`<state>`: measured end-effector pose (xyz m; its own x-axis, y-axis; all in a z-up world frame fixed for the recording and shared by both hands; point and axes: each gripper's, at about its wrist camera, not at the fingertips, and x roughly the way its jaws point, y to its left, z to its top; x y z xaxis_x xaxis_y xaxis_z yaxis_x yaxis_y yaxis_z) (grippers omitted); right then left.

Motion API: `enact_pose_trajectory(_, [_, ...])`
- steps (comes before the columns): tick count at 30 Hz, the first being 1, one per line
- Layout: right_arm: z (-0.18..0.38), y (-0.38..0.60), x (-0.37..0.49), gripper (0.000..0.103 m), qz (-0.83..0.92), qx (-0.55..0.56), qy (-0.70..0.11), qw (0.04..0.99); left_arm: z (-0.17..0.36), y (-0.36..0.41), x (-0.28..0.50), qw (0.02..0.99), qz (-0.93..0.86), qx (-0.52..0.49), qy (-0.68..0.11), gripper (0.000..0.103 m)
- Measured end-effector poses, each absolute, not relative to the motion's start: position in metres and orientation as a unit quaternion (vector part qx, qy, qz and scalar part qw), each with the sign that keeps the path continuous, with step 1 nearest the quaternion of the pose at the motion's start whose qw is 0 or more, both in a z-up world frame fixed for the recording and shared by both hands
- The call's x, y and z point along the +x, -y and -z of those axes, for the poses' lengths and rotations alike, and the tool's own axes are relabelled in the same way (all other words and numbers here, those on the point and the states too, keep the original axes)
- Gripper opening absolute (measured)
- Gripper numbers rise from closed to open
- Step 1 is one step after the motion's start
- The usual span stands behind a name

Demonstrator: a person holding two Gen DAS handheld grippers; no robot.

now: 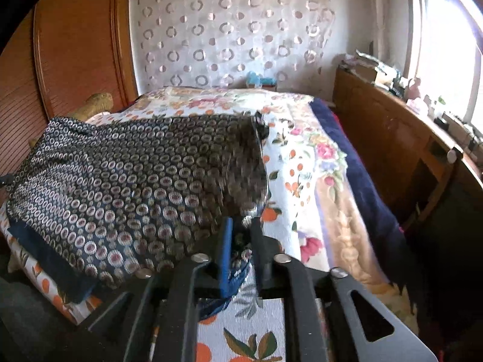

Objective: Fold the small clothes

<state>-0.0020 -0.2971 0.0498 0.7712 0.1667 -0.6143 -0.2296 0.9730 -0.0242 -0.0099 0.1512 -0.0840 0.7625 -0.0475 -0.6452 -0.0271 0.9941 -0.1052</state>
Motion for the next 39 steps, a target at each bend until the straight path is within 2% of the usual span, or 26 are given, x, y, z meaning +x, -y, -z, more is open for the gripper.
enact_pose_trajectory(2, [-0.054, 0.289, -0.006, 0.048, -0.111, -0.051, -0.312, 0.942, 0.086, -0.152, -0.009, 0.936, -0.003, -0.053, -0.349, 0.044])
enact_pose_trajectory(4, [-0.056, 0.28, -0.009, 0.054, -0.12, -0.053, -0.305, 0.943, 0.09, -0.151, -0.01, 0.934, -0.007, -0.054, -0.353, 0.044])
enact_pose_trajectory(28, [0.008, 0.207, 0.017, 0.054, -0.187, -0.098, -0.352, 0.912, 0.111, -0.141, -0.014, 0.924, -0.01, -0.057, -0.378, 0.044])
enact_pose_trajectory(39, [0.02, 0.218, 0.01, 0.068, -0.182, -0.081, -0.33, 0.923, 0.113, -0.139, -0.018, 0.923, -0.001, -0.065, -0.38, 0.044])
